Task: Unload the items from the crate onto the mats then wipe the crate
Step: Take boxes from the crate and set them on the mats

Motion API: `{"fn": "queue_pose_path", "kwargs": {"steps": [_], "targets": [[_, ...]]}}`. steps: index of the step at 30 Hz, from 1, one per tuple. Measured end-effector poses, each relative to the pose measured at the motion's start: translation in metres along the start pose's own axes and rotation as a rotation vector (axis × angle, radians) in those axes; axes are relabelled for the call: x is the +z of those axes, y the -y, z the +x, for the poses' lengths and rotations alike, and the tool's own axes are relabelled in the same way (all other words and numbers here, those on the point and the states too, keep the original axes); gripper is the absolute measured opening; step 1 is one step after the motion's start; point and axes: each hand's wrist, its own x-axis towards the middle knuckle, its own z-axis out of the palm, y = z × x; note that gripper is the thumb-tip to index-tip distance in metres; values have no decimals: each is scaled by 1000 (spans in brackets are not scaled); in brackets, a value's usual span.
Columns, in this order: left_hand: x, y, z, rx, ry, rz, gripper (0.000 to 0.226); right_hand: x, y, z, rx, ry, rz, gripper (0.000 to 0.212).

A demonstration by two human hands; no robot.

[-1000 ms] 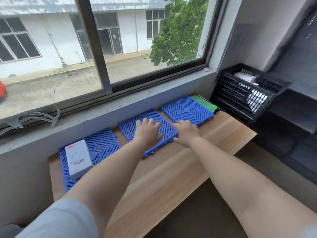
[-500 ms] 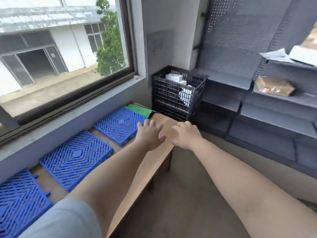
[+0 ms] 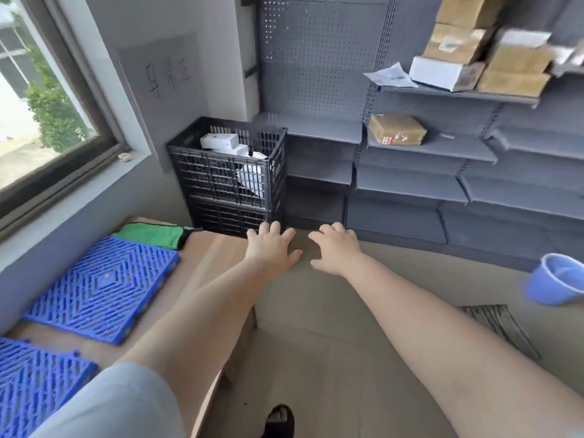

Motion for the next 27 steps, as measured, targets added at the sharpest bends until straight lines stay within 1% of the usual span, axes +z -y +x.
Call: {"fn": "queue_pose_path", "kwargs": {"steps": [4, 8, 10, 13, 19, 22, 27], "targets": [[9, 7, 74, 42, 5, -78, 57, -3, -29, 55, 82, 44, 15, 58], [13, 17, 148, 86, -16, -180, 53, -12, -58, 112, 155, 44, 18, 59], [16, 19, 178, 99, -28, -191, 53, -8, -67, 133, 195, 60, 29, 61], [21, 18, 214, 124, -4, -174, 54, 4, -79, 161, 244, 88, 71, 63], [31, 25, 273, 134, 81, -190, 54, 4, -105, 218, 252, 101, 142, 59], [31, 26, 308, 117, 86, -177, 54, 0, -125, 250, 237, 98, 150, 57], [18, 22, 377, 68, 65, -162, 57, -17, -172, 321, 136, 73, 99, 63]]}}
